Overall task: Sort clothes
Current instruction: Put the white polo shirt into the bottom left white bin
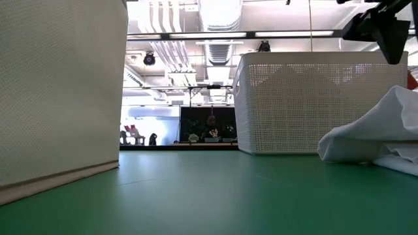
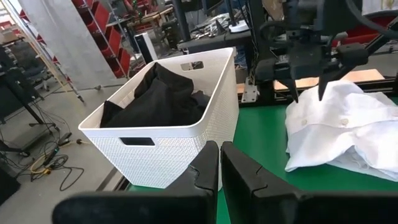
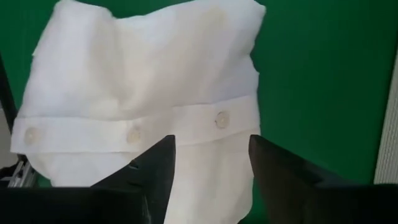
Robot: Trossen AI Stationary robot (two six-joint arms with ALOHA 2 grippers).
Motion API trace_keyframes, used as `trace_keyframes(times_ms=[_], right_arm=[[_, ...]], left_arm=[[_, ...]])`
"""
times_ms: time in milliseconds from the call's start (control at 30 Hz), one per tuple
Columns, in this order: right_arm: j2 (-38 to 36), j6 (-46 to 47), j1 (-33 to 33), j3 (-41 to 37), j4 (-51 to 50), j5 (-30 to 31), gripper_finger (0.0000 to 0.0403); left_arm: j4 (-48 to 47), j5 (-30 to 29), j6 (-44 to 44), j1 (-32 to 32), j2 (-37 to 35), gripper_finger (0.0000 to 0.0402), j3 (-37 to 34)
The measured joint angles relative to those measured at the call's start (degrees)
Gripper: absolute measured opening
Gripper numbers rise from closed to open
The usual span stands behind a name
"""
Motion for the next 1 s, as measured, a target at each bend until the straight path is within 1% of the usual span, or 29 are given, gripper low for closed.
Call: trace_keyframes(times_ms=[133, 467, 667, 900, 1000], right_arm=[[0.5, 0.2, 1.5, 0.0, 1.3, 0.2, 0.0203], [3.3, 1.9, 5.0, 0.0, 1.1, 1.1, 0.0203], [3.2, 3.0, 6.0, -0.5, 1.0, 2.2, 0.0199], [2.9, 3.3, 7.0, -2.4, 0.9, 2.7, 0.0192], [2.7, 4.6, 7.5, -4.3, 0.7, 2.6, 0.0195]], left_arm=[[0.0, 0.0, 0.0, 0.0, 0.1, 0.0, 0.0], [-0.1, 0.0, -0.1, 0.0, 0.1, 0.0, 0.0], [0.3, 0.1, -0.9, 0.0, 0.3, 0.0, 0.0], [3.1, 0.2, -0.7, 0.0, 1.6, 0.0, 0.0], [6.2, 0.3, 0.6, 0.0, 2.8, 0.0, 0.0]])
